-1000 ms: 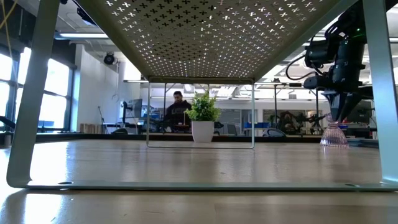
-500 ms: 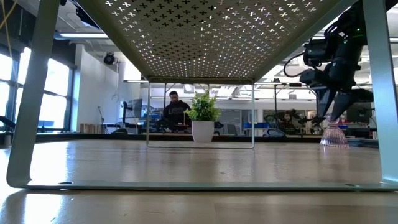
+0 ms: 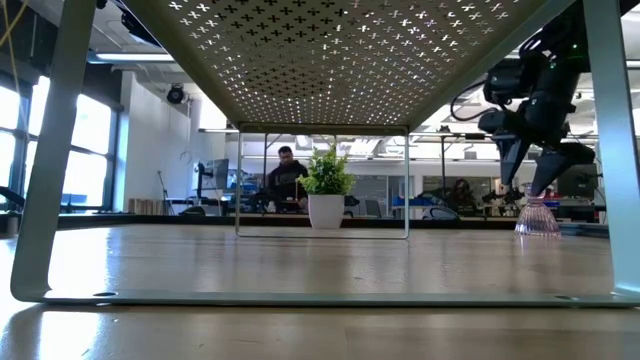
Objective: Pick & Place candle stick holders
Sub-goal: Put the purple candle holder on the shelf
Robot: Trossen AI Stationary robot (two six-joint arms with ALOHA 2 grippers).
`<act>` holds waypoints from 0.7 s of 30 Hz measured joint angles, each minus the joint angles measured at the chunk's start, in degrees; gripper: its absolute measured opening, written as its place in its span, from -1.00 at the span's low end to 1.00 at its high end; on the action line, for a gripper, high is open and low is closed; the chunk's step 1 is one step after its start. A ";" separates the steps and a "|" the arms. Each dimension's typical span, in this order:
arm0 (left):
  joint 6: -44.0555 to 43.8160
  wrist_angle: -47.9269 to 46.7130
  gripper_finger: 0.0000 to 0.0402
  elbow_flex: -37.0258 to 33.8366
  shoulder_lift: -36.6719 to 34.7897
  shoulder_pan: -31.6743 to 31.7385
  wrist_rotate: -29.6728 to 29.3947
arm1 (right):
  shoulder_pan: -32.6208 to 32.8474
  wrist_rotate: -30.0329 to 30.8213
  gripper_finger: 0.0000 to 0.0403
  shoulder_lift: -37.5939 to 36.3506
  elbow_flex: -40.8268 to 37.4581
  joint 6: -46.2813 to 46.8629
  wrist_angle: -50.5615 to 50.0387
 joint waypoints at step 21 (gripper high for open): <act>-0.39 -0.07 0.97 -0.04 0.00 0.00 0.24 | 5.03 14.84 0.51 0.00 0.00 7.04 -5.14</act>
